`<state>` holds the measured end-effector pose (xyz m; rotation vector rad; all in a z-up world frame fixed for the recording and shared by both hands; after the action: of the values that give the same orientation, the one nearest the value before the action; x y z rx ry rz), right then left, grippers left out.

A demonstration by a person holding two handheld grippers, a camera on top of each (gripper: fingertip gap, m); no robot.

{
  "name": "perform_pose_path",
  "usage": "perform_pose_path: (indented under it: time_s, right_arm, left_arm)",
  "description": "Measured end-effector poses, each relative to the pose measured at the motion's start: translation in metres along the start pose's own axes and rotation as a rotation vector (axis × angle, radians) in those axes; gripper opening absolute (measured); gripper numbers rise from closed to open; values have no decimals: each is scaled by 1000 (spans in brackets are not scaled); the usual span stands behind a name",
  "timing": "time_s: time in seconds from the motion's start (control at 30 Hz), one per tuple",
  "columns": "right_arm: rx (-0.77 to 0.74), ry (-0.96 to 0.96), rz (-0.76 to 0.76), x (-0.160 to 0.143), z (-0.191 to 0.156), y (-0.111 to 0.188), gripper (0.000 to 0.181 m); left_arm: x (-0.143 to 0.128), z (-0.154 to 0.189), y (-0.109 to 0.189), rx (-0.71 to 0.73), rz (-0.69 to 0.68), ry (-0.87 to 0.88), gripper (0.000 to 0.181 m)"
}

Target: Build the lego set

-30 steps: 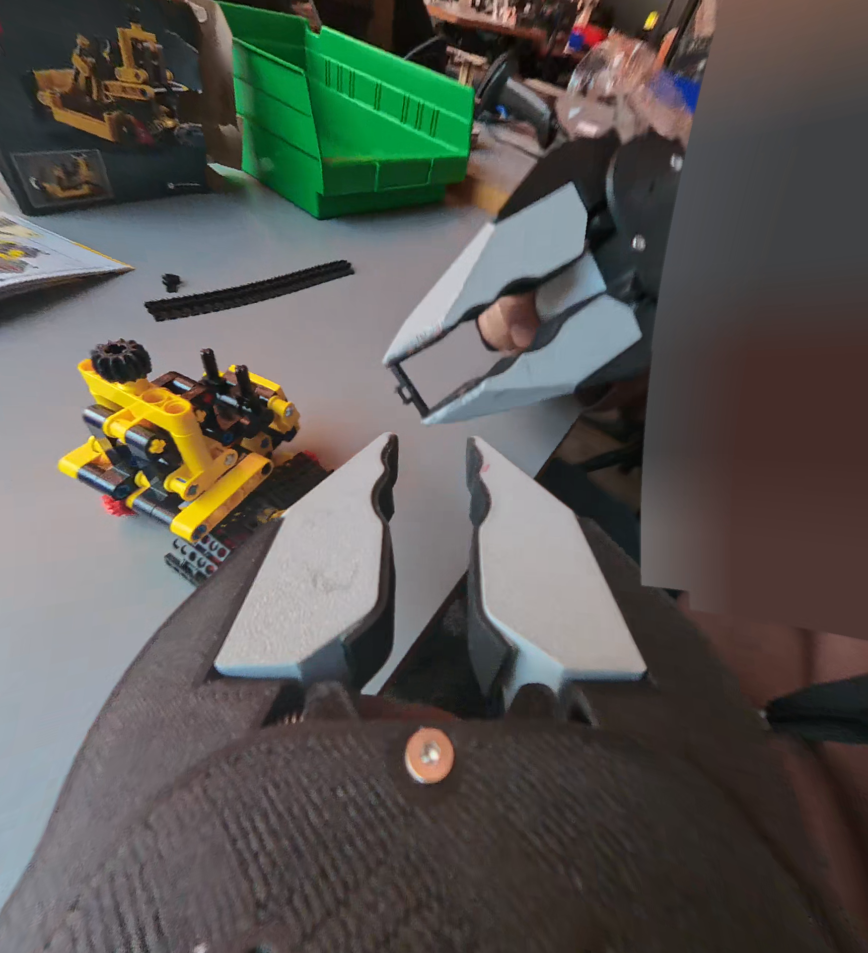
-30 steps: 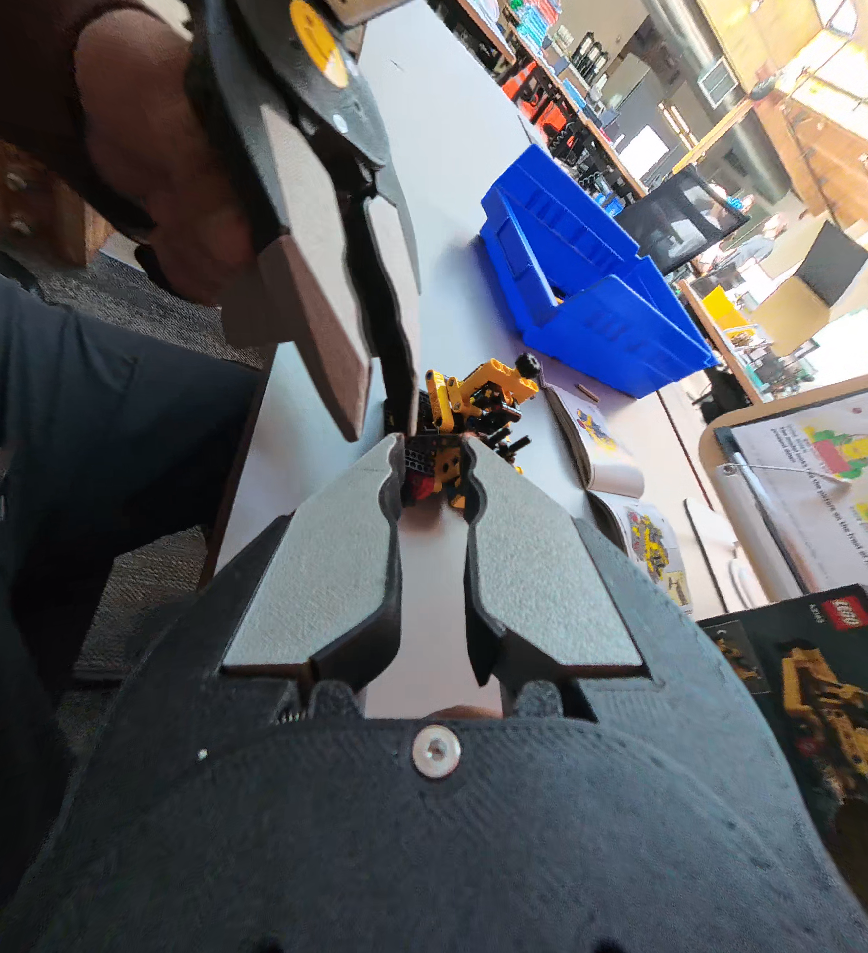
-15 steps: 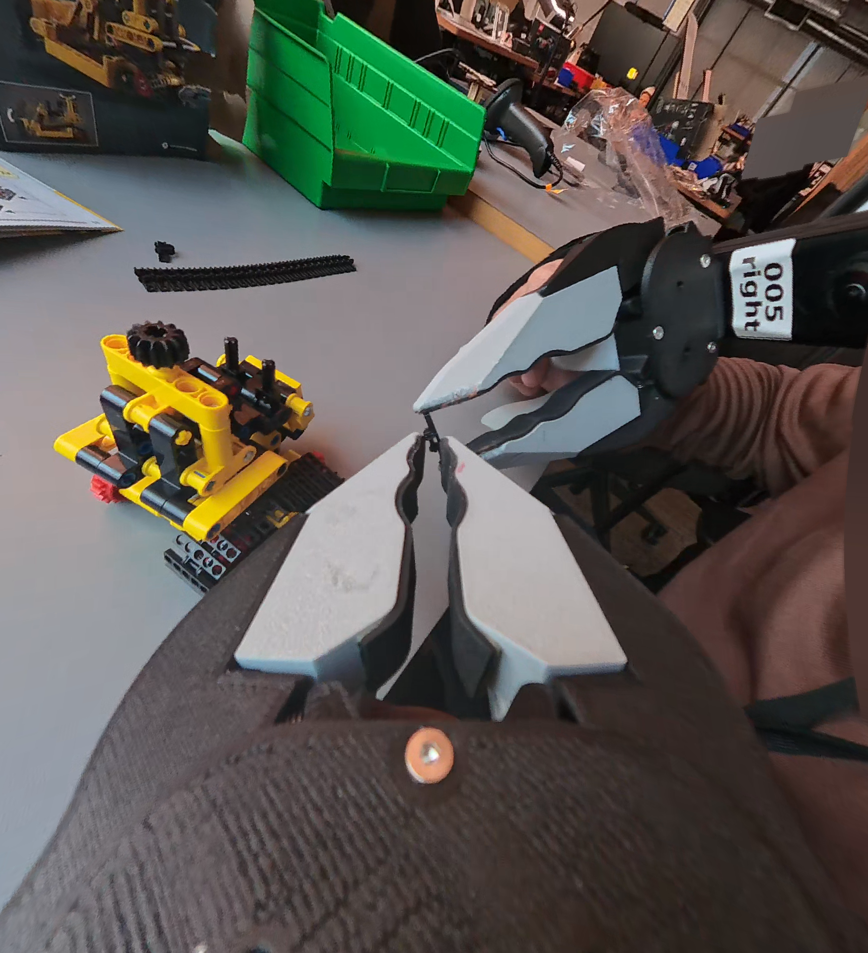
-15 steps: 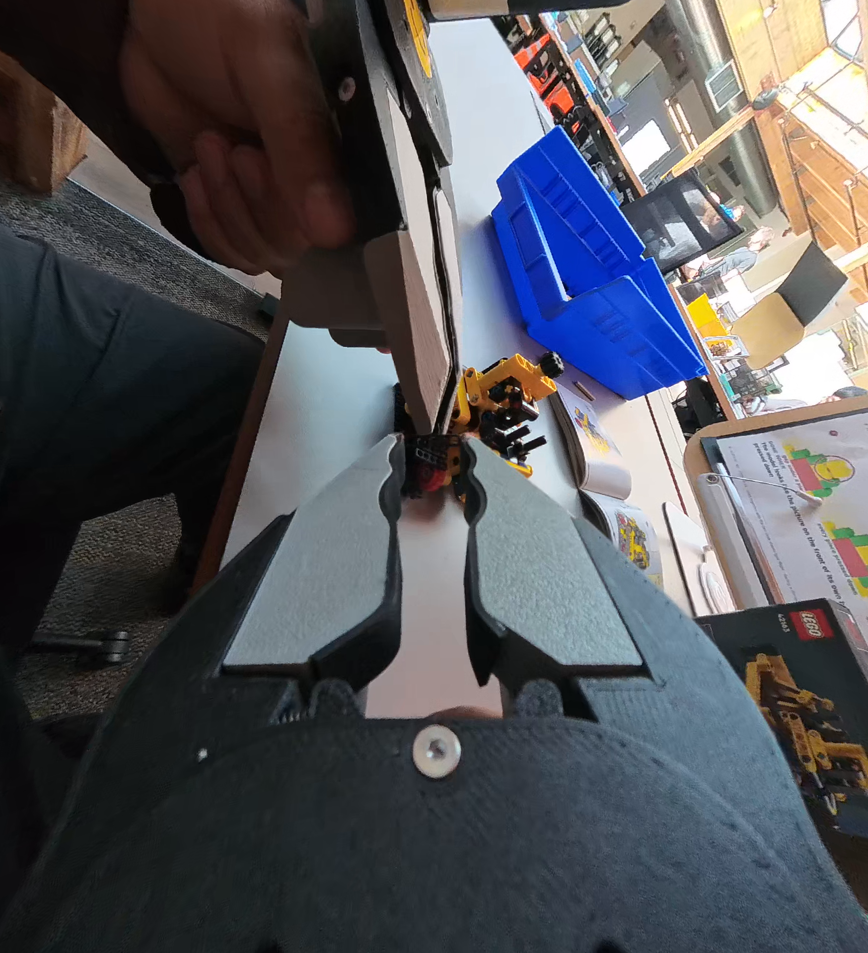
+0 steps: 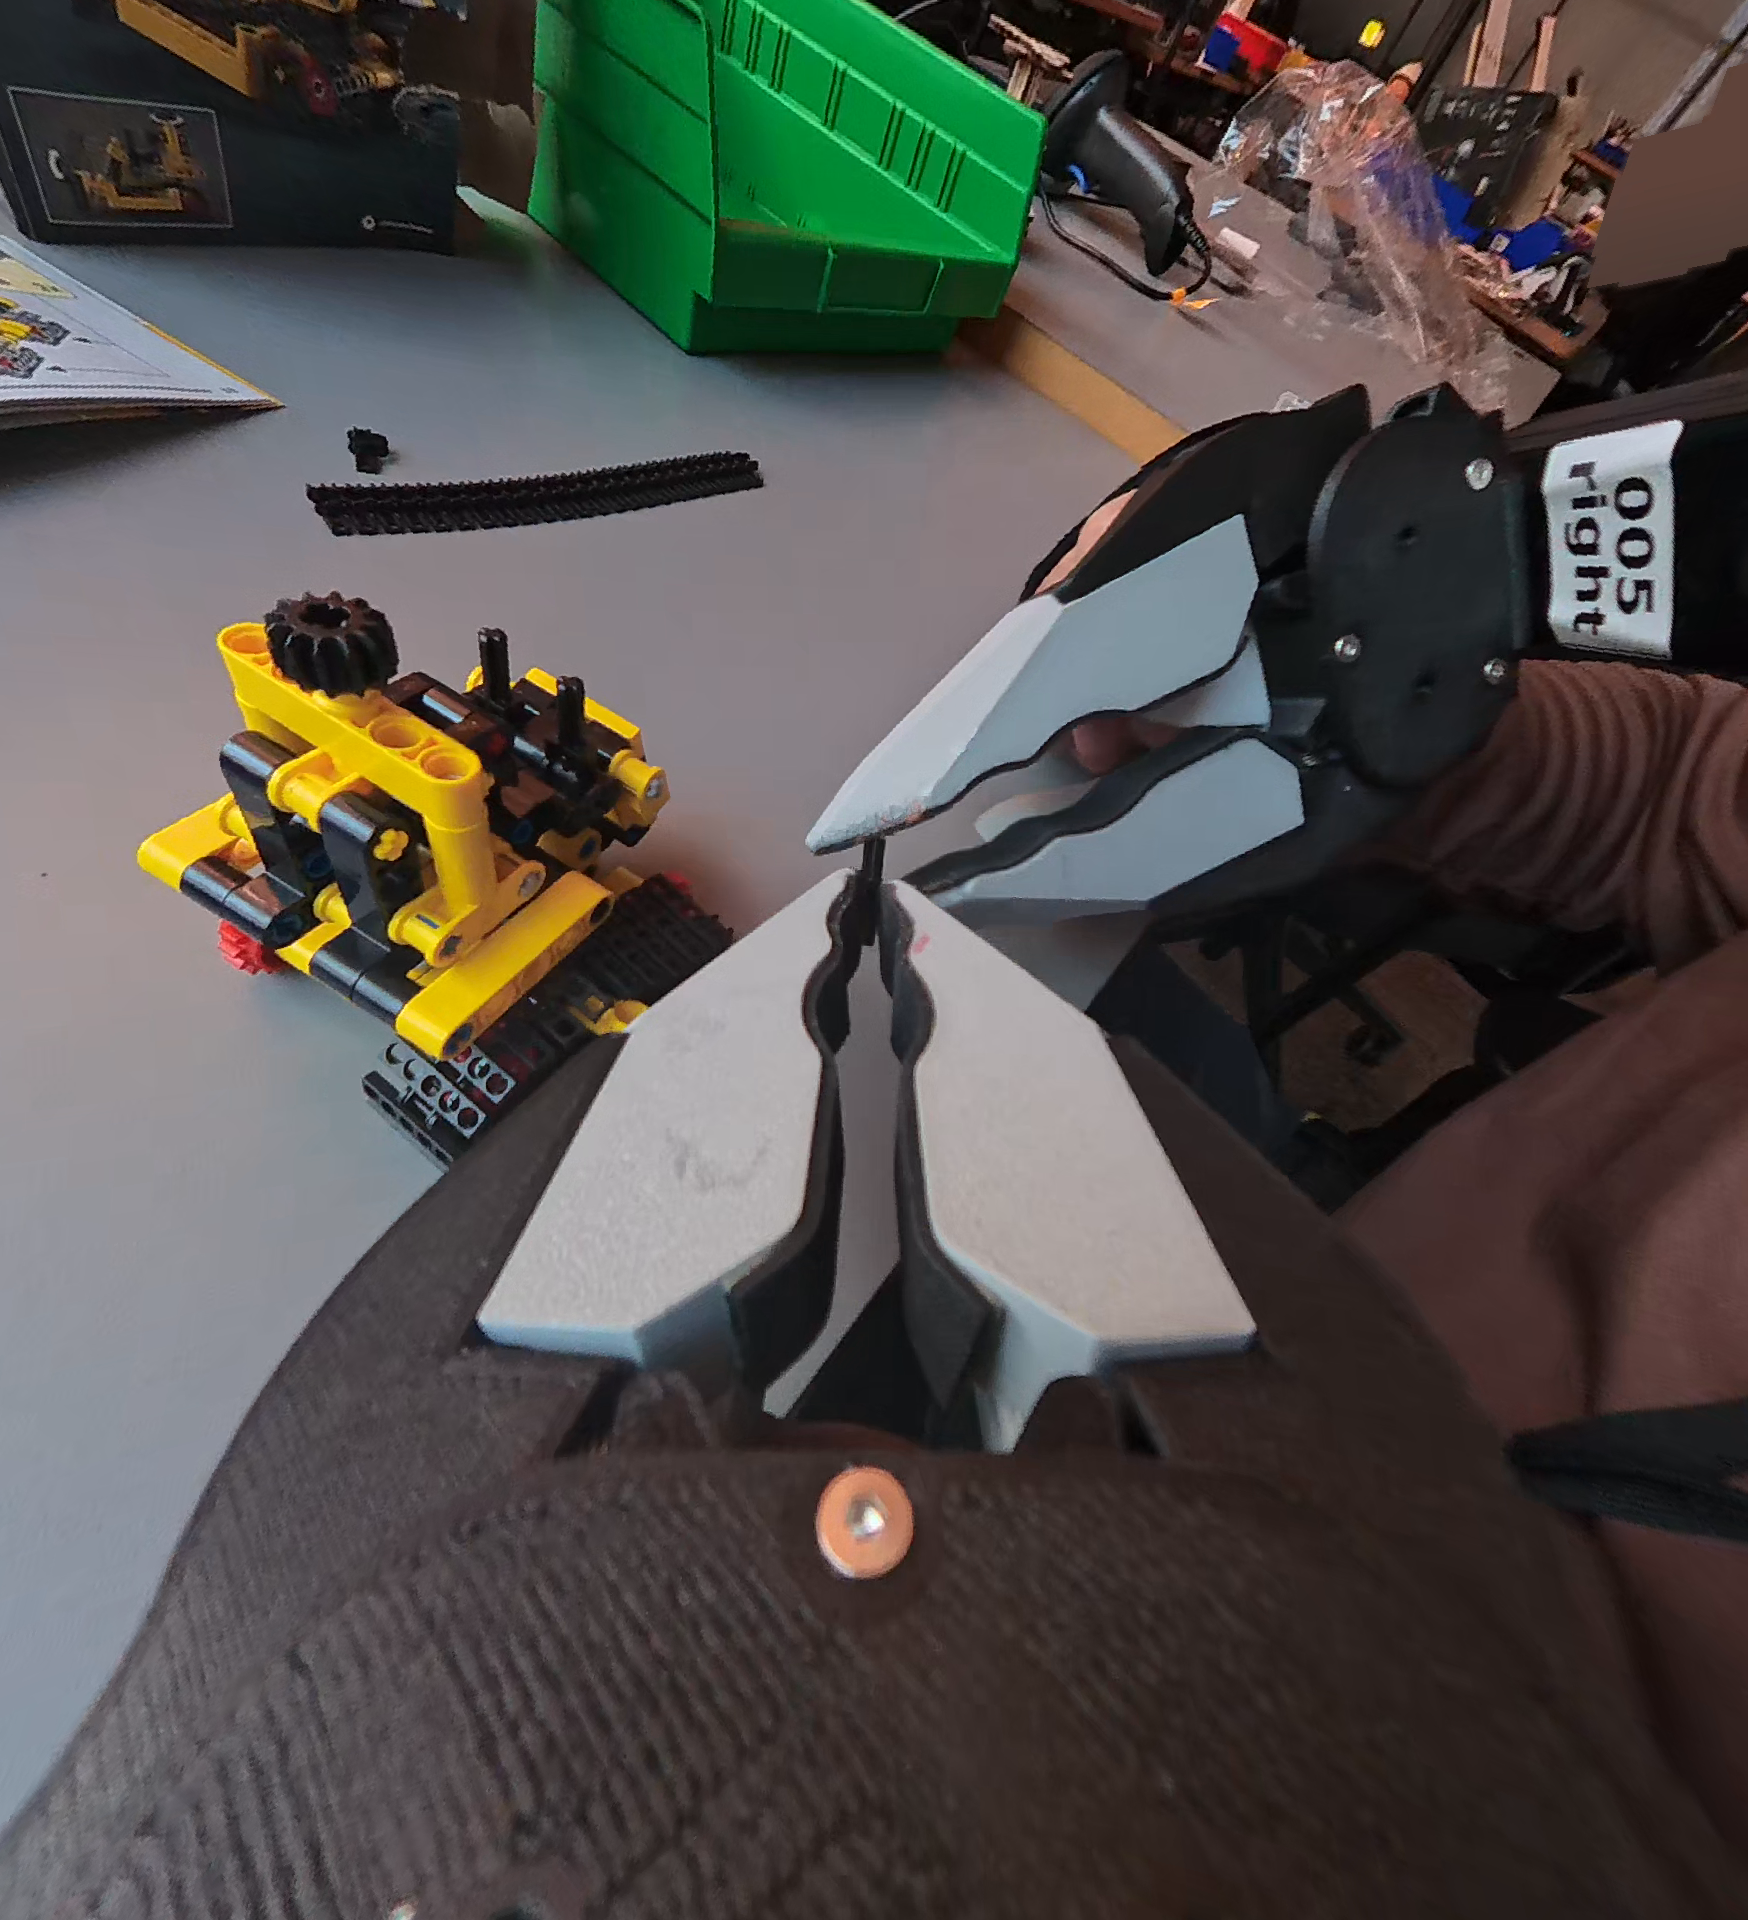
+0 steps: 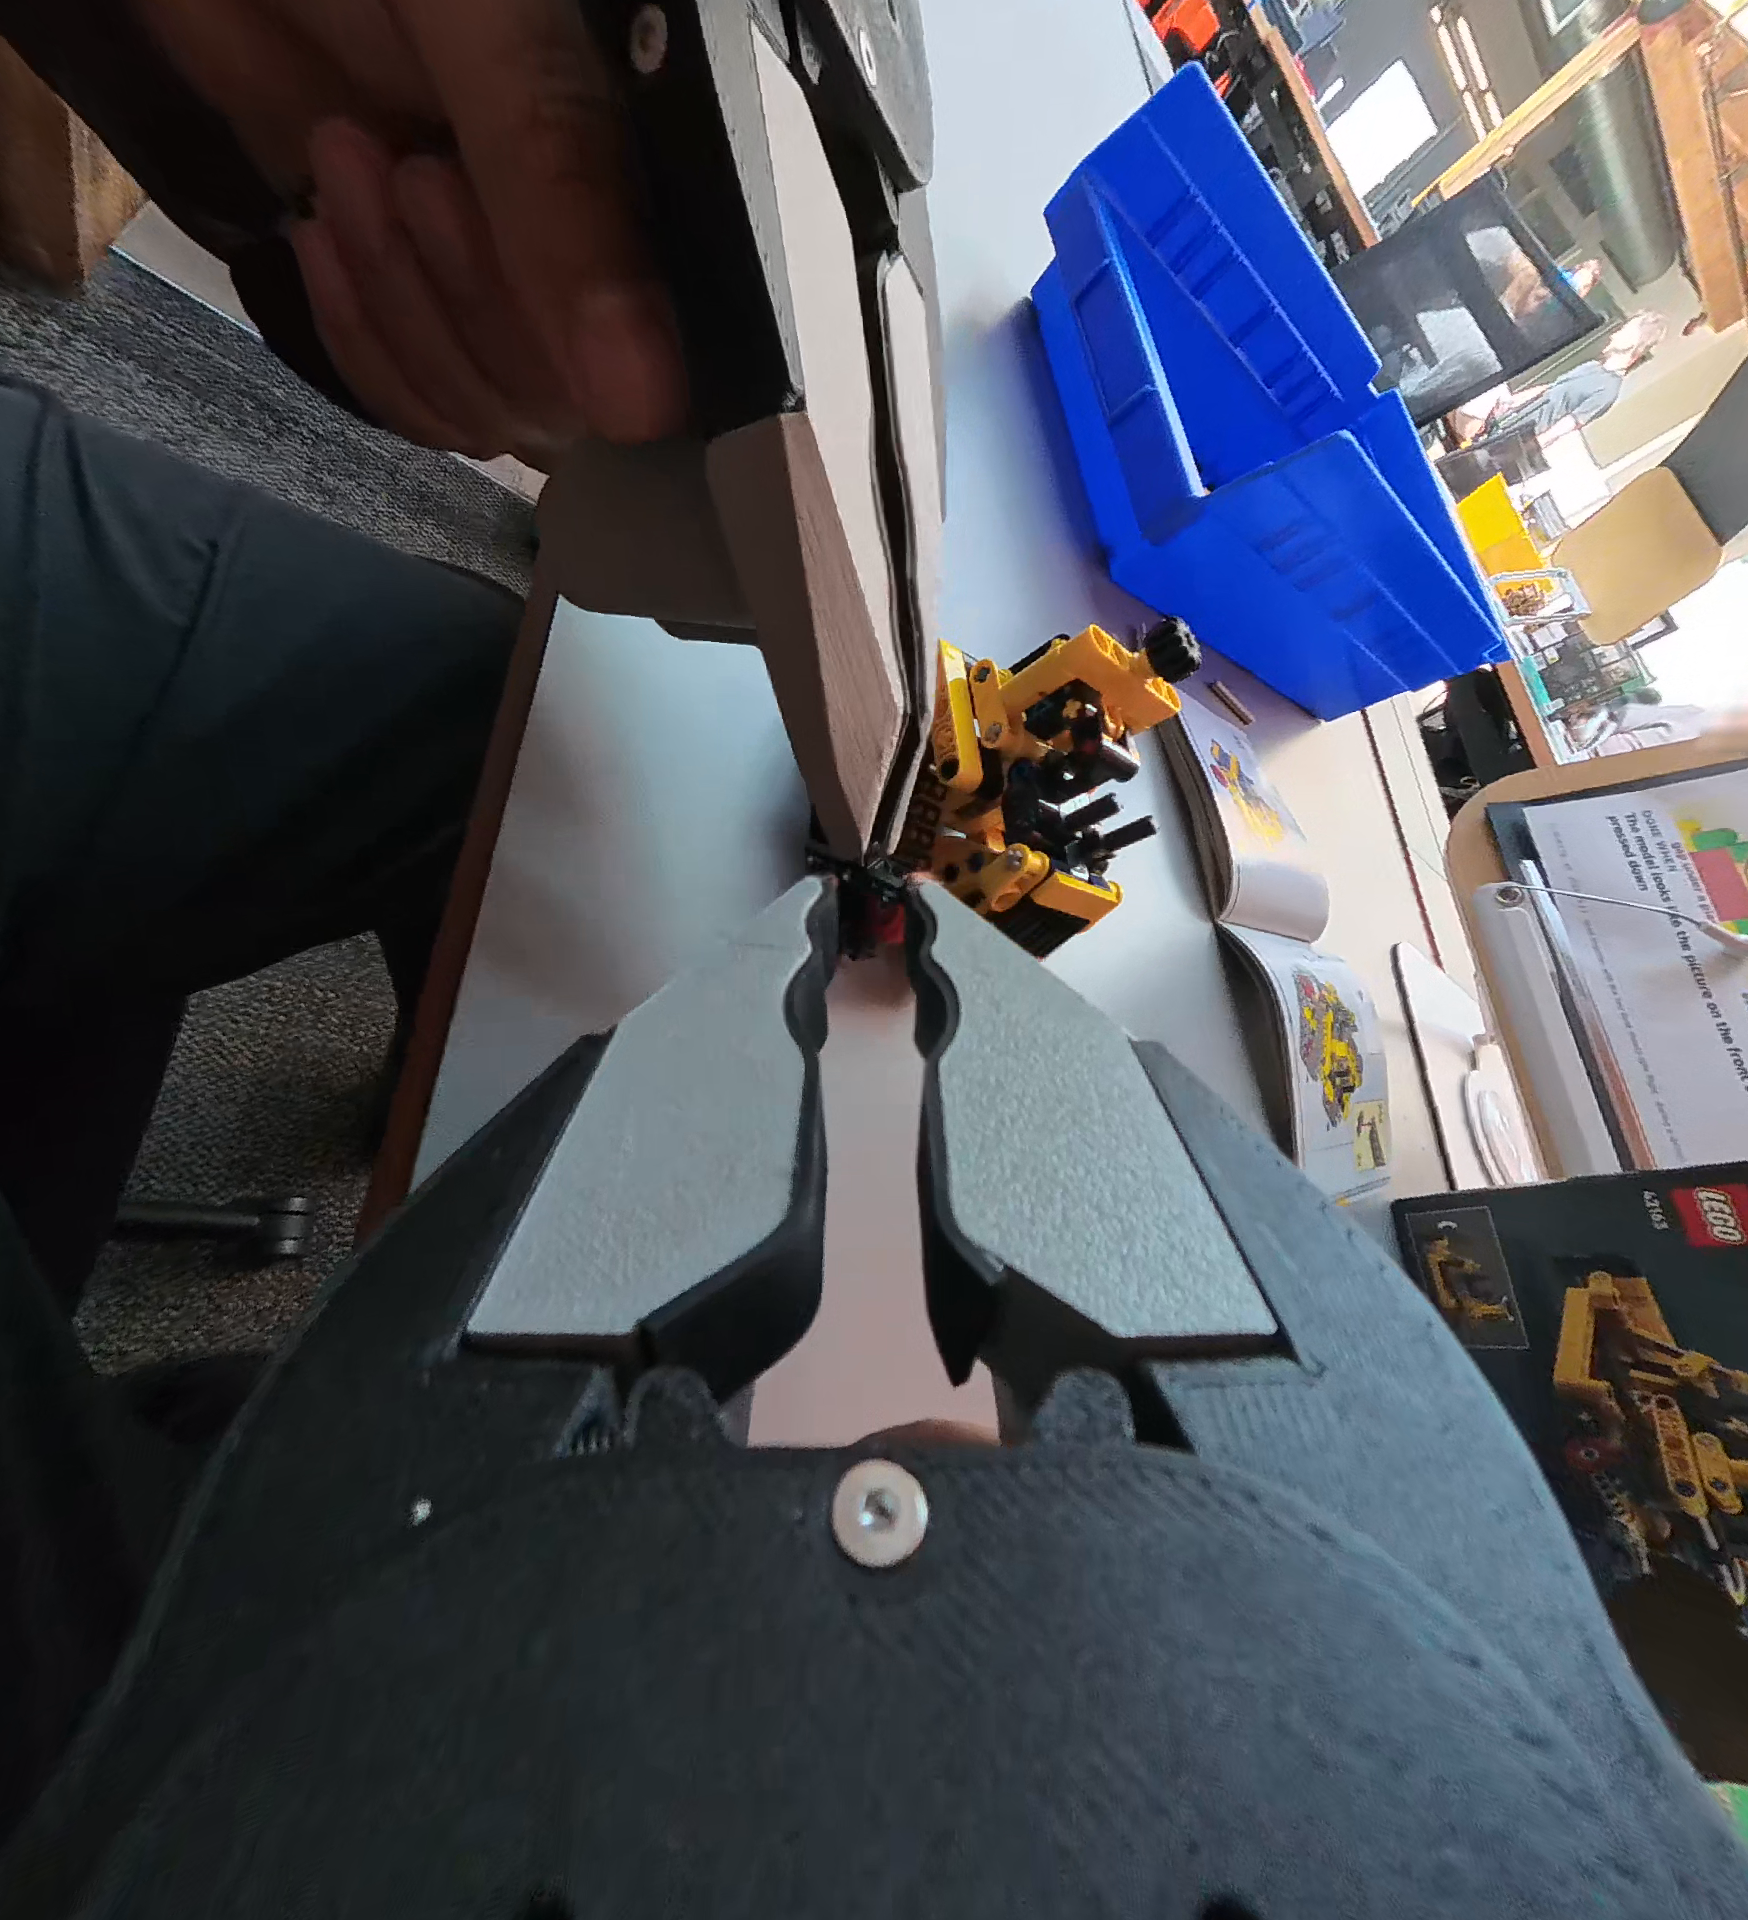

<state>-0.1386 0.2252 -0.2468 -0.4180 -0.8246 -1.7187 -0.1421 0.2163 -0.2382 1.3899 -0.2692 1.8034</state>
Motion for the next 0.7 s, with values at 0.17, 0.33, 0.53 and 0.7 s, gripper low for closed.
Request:
perform_pose_path:
  time_s: [0.17,0.33,0.53,0.7]
  right_arm:
    - [33,-49,-5,-2,-1,-2,8]
    - [36,-70,4,-2,1,0,8]
    - [43,-85,37,3,1,3,15]
    - [-33,-67,50,7,11,3,21]
  left_arm:
    - [-1,-2,0,-4,4,12,0]
    - [-2,-3,0,47,-16,-84,0]
    - [-1,-2,1,45,6,-77,0]
    - [11,-1,5,-11,163,187,0]
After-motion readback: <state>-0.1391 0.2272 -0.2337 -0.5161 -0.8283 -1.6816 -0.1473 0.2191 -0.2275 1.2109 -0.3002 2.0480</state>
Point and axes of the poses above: each gripper's, where its closed fingertips meet, y back along the fingers, x out of its top, z = x × y across the jaws, the point moved 1 cm from there along y, back along the fingers, and after that the axes turned 8 degrees about -x, right-handed, at the moved point
